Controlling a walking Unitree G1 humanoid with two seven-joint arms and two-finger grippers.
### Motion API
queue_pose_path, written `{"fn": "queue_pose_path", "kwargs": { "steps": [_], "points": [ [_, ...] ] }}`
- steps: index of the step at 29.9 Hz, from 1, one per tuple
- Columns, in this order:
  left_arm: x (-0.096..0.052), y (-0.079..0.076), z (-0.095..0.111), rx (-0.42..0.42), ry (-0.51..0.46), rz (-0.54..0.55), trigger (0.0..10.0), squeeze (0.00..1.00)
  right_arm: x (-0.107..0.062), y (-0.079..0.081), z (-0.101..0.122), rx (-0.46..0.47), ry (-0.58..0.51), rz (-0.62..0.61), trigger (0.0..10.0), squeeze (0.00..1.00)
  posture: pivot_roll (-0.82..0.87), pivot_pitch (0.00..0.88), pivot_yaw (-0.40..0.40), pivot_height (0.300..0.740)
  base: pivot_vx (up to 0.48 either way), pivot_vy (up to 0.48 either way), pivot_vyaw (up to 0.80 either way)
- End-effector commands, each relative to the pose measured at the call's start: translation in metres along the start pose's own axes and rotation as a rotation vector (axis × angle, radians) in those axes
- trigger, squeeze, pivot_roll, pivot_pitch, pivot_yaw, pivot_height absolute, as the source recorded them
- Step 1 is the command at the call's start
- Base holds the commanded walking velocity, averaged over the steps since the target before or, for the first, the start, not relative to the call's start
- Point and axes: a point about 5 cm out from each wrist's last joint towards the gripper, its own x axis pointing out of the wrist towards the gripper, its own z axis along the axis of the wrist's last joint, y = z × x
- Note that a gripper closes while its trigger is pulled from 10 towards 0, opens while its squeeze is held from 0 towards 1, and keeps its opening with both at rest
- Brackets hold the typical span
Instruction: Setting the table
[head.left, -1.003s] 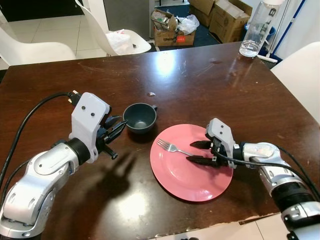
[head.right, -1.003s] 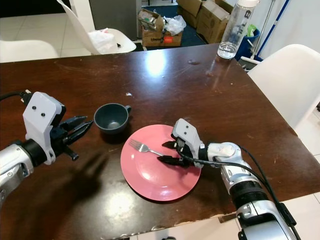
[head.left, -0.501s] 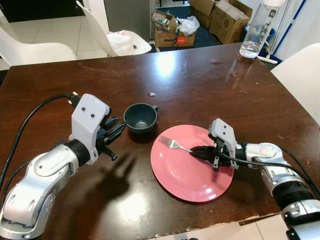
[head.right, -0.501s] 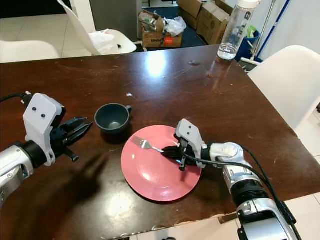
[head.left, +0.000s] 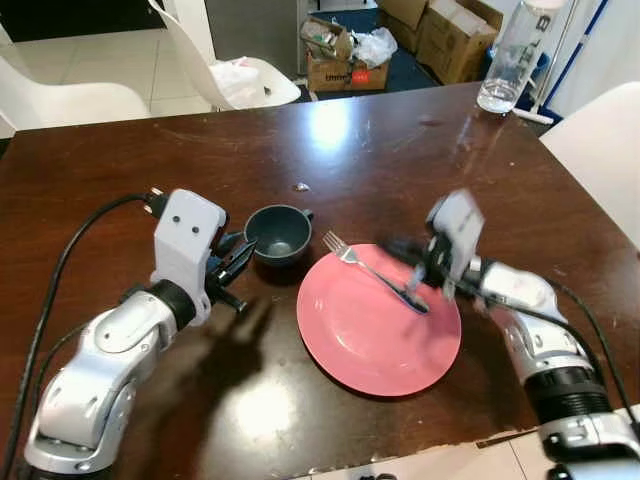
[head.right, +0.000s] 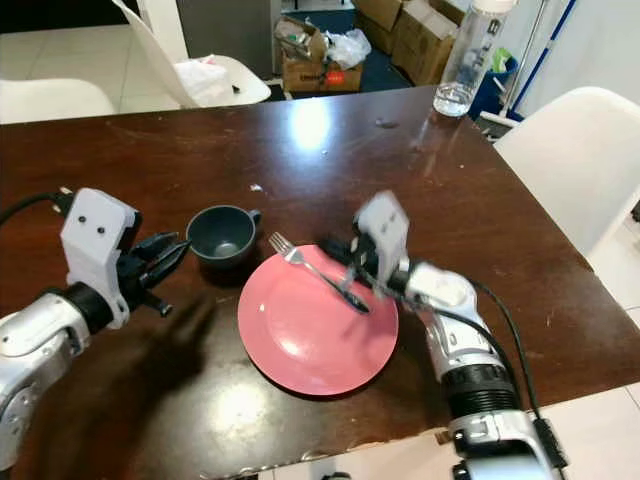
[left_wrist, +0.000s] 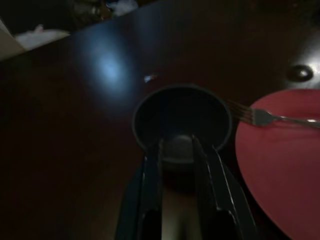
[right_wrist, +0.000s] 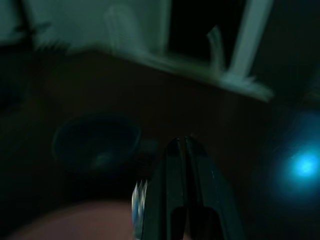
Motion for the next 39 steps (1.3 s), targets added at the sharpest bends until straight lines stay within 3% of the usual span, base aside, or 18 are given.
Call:
{"fn": "queue_pose_path", "kwargs": {
  "steps": [1, 4, 9, 12, 13, 15, 16, 17, 18, 23, 28, 31, 37, 38, 39],
  "points": [
    [0.002, 0.004, -0.009, -0.002, 0.026, 0.064, 10.0, 0.0, -0.002, 0.013, -0.003, 0.038, -0.008, -0.041, 10.0, 0.0, 0.01, 0.1, 0.081, 0.74, 0.0, 0.0, 0.0],
    [0.008, 0.009, -0.014, -0.025, 0.038, 0.154, 10.0, 0.0, -0.001, 0.042, -0.004, 0.076, -0.037, -0.072, 10.0, 0.0, -0.02, 0.096, 0.063, 0.74, 0.0, 0.0, 0.0],
    [0.012, 0.008, -0.017, -0.038, 0.036, 0.187, 10.0, 0.0, -0.006, 0.064, -0.013, 0.133, -0.001, -0.09, 10.0, 0.0, -0.03, 0.092, 0.05, 0.74, 0.0, 0.0, 0.0],
    [0.015, 0.005, -0.018, -0.039, 0.032, 0.184, 10.0, 0.0, -0.013, 0.057, -0.023, 0.12, 0.063, -0.112, 10.0, 0.0, -0.03, 0.093, 0.051, 0.74, 0.0, 0.0, 0.0],
    [0.016, 0.004, -0.017, -0.037, 0.029, 0.181, 10.0, 0.0, -0.015, 0.046, -0.029, 0.091, 0.112, -0.134, 10.0, 0.0, -0.03, 0.094, 0.05, 0.74, 0.0, 0.0, 0.0],
    [0.016, 0.004, -0.017, -0.034, 0.028, 0.18, 10.0, 0.0, -0.016, 0.041, -0.031, 0.078, 0.133, -0.142, 10.0, 0.0, -0.03, 0.094, 0.05, 0.74, 0.0, 0.0, 0.0],
    [0.016, 0.004, -0.018, -0.032, 0.027, 0.183, 10.0, 0.0, -0.018, 0.034, -0.035, 0.055, 0.165, -0.141, 10.0, 0.71, -0.03, 0.096, 0.047, 0.74, 0.0, 0.0, 0.0],
    [0.016, 0.004, -0.018, -0.032, 0.027, 0.183, 10.0, 0.0, -0.018, 0.034, -0.035, 0.055, 0.165, -0.141, 10.0, 0.71, -0.03, 0.096, 0.047, 0.74, 0.0, 0.0, 0.0],
    [0.017, 0.006, -0.018, -0.029, 0.027, 0.194, 10.0, 0.0, -0.021, 0.023, -0.044, 0.02, 0.252, -0.105, 10.0, 1.0, -0.03, 0.098, 0.044, 0.74, 0.0, 0.0, 0.0],
    [0.017, 0.008, -0.017, -0.025, 0.023, 0.204, 10.0, 0.0, -0.031, 0.007, -0.053, 0.012, 0.36, -0.001, 10.0, 1.0, -0.02, 0.105, 0.038, 0.74, 0.0, 0.0, 0.0],
    [0.011, 0.013, -0.018, -0.013, 0.032, 0.216, 10.0, 0.0, -0.043, -0.008, -0.053, 0.092, 0.433, 0.199, 10.0, 1.0, 0.0, 0.12, 0.058, 0.74, 0.0, 0.0, 0.0],
    [0.009, 0.016, -0.017, 0.004, 0.037, 0.215, 10.0, 0.0, -0.041, -0.014, -0.05, 0.093, 0.457, 0.294, 10.0, 1.0, 0.02, 0.124, 0.071, 0.74, 0.0, 0.0, 0.0],
    [0.006, 0.022, -0.015, 0.022, 0.039, 0.22, 10.0, 0.0, -0.032, -0.021, -0.05, 0.051, 0.482, 0.333, 10.0, 1.0, 0.04, 0.129, 0.085, 0.74, 0.0, 0.0, 0.0],
    [0.003, 0.026, -0.013, 0.031, 0.044, 0.221, 10.0, 0.0, -0.028, -0.024, -0.051, 0.03, 0.502, 0.345, 10.0, 0.13, 0.05, 0.137, 0.094, 0.74, 0.0, 0.0, 0.0],
    [0.003, 0.026, -0.013, 0.031, 0.044, 0.221, 10.0, 0.0, -0.028, -0.024, -0.051, 0.03, 0.502, 0.345, 10.0, 0.13, 0.05, 0.137, 0.094, 0.74, 0.0, 0.0, 0.0]
  ]
}}
